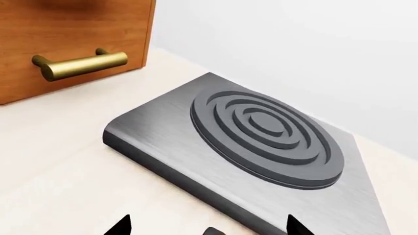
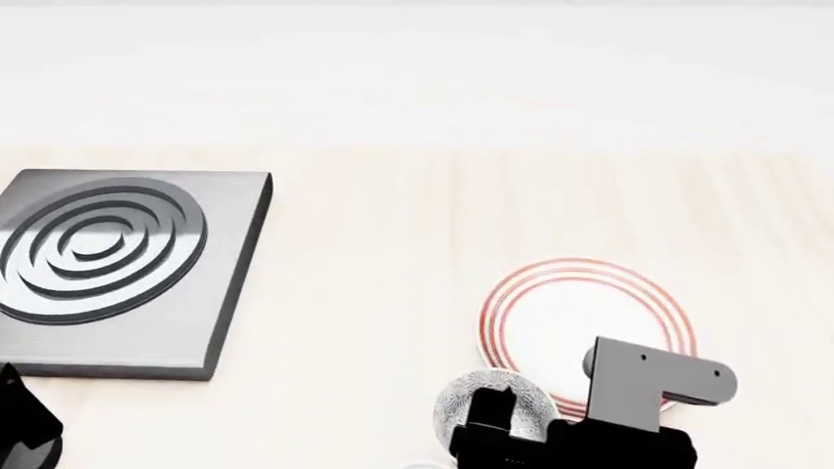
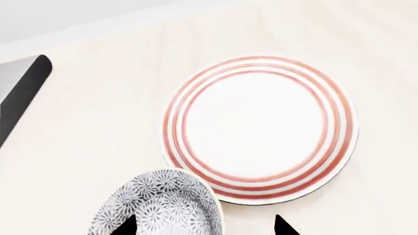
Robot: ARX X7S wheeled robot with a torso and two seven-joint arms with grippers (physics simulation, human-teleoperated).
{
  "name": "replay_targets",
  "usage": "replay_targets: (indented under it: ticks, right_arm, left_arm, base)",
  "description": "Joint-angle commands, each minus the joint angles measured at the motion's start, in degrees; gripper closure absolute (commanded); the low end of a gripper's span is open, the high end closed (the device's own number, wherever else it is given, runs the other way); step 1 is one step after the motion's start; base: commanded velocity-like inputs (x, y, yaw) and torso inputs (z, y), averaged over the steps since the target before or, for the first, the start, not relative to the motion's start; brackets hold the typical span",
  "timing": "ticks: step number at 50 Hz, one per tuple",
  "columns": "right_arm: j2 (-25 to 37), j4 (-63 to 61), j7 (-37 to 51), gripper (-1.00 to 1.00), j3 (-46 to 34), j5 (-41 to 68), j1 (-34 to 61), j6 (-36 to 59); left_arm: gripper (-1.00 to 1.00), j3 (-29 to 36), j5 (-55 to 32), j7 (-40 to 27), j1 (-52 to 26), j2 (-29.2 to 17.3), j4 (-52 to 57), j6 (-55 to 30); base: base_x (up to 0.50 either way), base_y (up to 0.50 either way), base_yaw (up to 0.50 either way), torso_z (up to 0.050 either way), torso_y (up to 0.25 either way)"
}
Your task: Pick the akita bowl between the plate and the ramekin and place it on the plate.
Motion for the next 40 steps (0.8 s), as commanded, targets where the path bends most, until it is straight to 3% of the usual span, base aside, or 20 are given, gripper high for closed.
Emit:
replay_targets:
  ticks: [1, 40]
  right_arm:
    - [0.18, 2.6, -0.14, -1.0, 0.09, 0.5, -0.04, -1.25]
    - [1.51, 13.63, -3.07, -1.0, 0.08, 2.8, 2.45, -4.64]
  left_arm:
    - [-1.0, 0.14, -0.2, -0.32, 0.08, -0.12, 0.3, -0.13]
    - [-1.0, 0.68, -0.49, -0.35, -0.23, -0.34, -0.88, 0.67]
  base:
    - [0.0, 0.0, 0.0, 0.0, 0.0]
    - [0.0, 0.0, 0.0, 0.0, 0.0]
